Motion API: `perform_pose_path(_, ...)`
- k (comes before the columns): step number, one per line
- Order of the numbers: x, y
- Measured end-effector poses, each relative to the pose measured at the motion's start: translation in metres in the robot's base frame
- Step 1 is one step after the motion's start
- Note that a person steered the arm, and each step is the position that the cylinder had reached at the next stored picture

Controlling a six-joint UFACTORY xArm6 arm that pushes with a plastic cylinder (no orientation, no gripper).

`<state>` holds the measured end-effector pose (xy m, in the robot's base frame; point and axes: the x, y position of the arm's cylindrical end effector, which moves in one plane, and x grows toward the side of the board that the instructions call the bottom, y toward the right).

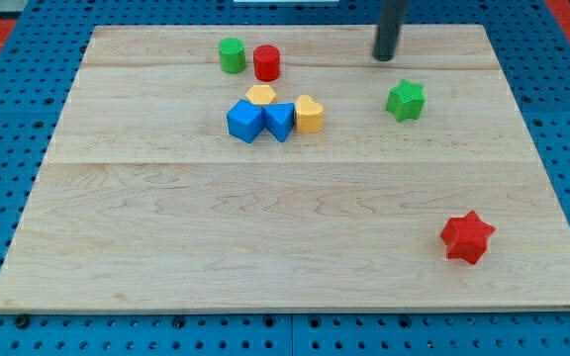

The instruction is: Push the red circle into the green circle

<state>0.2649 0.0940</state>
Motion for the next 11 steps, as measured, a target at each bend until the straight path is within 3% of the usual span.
perform_pose_path(1, 0.018, -0.068)
perform_pose_path(2, 0.043, -0.082)
perform_pose_path(8, 0.027, -0.113)
perform_pose_path(9, 0.027, -0.089)
perform_pose_path(10, 0.037, 0.000)
perform_pose_path(11, 0.076, 0.036)
